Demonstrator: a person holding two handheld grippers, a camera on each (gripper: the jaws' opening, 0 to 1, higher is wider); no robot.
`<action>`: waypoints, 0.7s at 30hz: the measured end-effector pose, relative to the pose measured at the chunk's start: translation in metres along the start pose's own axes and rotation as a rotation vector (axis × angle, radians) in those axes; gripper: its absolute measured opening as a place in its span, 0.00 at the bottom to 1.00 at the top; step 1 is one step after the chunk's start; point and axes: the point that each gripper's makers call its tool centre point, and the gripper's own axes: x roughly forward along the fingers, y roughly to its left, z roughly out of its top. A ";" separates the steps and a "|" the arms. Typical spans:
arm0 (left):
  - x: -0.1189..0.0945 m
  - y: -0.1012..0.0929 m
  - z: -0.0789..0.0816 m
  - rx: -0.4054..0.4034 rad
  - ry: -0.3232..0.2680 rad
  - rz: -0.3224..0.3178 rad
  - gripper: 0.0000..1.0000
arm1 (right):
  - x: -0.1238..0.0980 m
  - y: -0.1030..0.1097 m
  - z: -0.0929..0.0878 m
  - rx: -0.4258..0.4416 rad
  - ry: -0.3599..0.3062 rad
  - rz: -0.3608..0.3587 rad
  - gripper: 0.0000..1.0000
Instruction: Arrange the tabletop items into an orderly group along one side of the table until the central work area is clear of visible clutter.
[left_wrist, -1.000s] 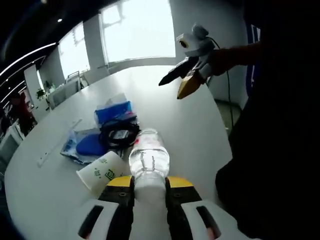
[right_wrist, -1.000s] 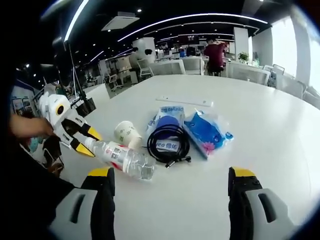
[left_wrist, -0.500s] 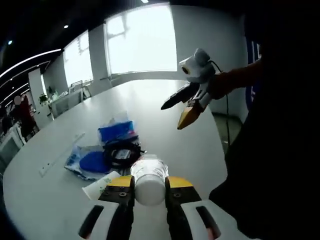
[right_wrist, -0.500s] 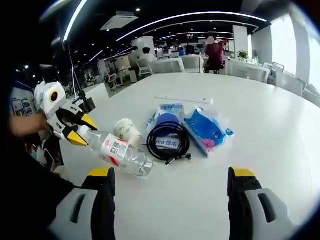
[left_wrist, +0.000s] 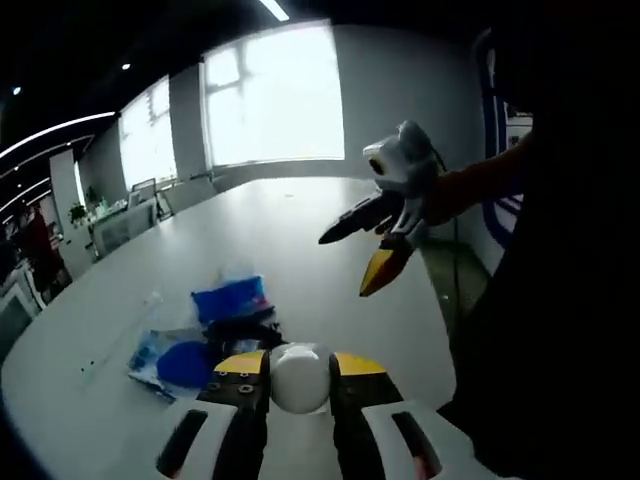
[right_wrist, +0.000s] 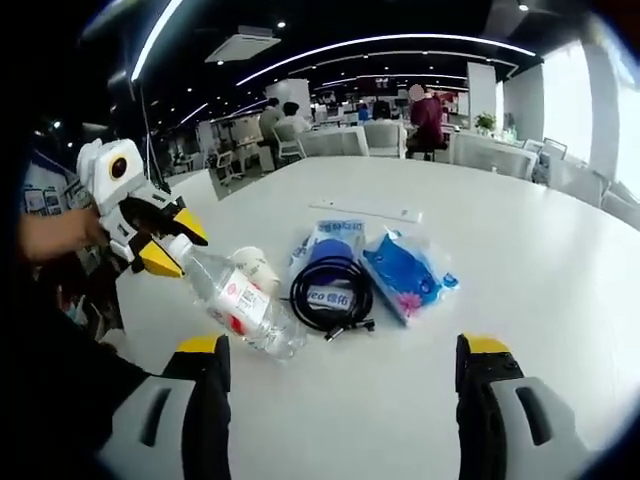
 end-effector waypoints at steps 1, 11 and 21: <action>0.003 0.001 0.003 0.000 -0.002 -0.005 0.21 | -0.001 0.000 0.003 -0.002 -0.010 0.002 0.91; 0.029 0.010 0.028 -0.008 -0.040 -0.032 0.21 | -0.004 -0.004 0.006 0.015 -0.025 -0.003 0.94; 0.051 0.012 0.043 -0.016 -0.054 -0.086 0.21 | -0.010 -0.012 0.001 0.068 -0.025 -0.030 0.93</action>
